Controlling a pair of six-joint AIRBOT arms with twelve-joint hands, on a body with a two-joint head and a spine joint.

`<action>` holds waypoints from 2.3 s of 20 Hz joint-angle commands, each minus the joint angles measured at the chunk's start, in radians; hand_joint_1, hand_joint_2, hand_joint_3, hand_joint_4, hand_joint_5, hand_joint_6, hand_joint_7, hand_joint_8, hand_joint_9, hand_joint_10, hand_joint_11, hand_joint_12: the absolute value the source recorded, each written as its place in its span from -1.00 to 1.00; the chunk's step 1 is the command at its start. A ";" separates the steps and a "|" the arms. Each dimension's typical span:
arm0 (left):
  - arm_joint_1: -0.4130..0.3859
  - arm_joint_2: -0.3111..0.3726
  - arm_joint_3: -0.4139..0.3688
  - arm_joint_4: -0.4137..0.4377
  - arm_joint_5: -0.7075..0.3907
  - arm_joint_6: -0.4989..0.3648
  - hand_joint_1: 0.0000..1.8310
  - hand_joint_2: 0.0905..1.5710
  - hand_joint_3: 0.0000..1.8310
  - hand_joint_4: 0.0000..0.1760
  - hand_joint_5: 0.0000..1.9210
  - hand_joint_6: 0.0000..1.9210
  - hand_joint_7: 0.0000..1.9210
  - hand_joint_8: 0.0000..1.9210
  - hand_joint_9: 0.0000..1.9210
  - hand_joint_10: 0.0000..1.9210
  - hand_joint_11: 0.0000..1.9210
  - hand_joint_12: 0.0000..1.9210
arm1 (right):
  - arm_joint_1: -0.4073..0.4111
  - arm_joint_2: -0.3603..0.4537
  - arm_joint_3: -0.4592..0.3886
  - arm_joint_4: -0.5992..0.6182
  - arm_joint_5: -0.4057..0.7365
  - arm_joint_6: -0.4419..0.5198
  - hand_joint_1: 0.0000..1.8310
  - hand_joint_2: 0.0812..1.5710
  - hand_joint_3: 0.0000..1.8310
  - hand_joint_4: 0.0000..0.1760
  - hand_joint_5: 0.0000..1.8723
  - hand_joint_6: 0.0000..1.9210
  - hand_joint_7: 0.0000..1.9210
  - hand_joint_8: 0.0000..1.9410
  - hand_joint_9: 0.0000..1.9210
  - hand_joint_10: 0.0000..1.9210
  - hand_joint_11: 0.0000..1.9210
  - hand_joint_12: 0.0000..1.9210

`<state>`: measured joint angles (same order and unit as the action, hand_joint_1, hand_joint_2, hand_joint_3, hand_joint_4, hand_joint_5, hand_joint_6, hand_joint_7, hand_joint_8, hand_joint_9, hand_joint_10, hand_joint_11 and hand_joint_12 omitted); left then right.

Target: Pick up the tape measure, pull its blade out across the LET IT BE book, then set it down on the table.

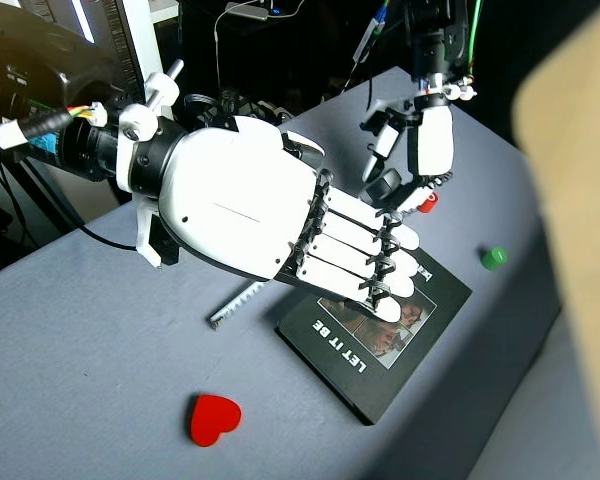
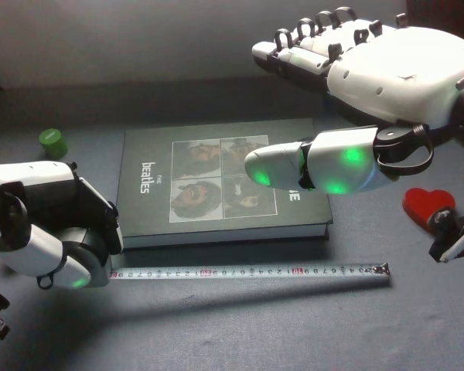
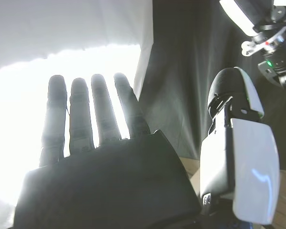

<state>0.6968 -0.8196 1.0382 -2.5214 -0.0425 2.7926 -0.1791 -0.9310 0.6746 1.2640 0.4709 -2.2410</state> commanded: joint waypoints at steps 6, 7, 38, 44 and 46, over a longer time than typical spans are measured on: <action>-0.002 -0.031 0.051 -0.044 0.057 -0.007 0.49 0.43 -1.00 -1.00 -0.09 0.00 -0.01 0.16 -0.16 0.45 -0.28 0.42 | 0.009 0.003 -0.002 -0.047 0.043 0.005 -1.00 0.28 -1.00 -0.82 -1.00 -1.00 -1.00 -1.00 -1.00 -1.00 -1.00 -0.72; -0.002 -0.036 0.059 -0.044 0.052 -0.007 0.49 0.43 -1.00 -1.00 -0.08 0.01 -0.03 0.17 -0.18 0.46 -0.28 0.43 | 0.009 0.003 -0.002 -0.047 0.043 0.005 -1.00 0.28 -1.00 -0.82 -1.00 -1.00 -1.00 -1.00 -1.00 -1.00 -1.00 -0.72; -0.188 0.065 0.057 0.093 -0.061 -0.007 -0.58 0.23 -1.00 -1.00 -0.61 -1.00 -0.56 -0.99 -0.63 -0.99 -0.94 -0.11 | 0.008 0.003 -0.003 -0.056 0.045 0.005 -1.00 0.29 -1.00 -0.86 -1.00 -1.00 -1.00 -1.00 -1.00 -1.00 -1.00 -0.76; -0.400 0.071 -0.017 0.214 -0.154 -0.007 -0.58 0.24 -1.00 -1.00 -0.58 -0.99 -0.55 -0.99 -0.62 -0.99 -0.95 -0.10 | 0.007 0.004 -0.011 -0.065 0.046 0.005 -1.00 0.29 -1.00 -0.87 -1.00 -1.00 -0.98 -0.99 -1.00 -1.00 -1.00 -0.75; -0.436 0.071 -0.061 0.223 -0.191 -0.007 -0.54 0.24 -1.00 -1.00 -0.41 -0.98 -0.36 -0.98 -0.45 -0.97 -0.86 -0.13 | 0.007 0.004 -0.011 -0.065 0.050 0.004 -1.00 0.34 -1.00 -0.99 -0.75 -0.99 -0.70 -0.98 -0.81 -0.99 -1.00 -0.28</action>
<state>0.2653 -0.7513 0.9604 -2.3108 -0.2779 2.7926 -0.1795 -0.9310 0.6670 1.2446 0.4744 -2.2410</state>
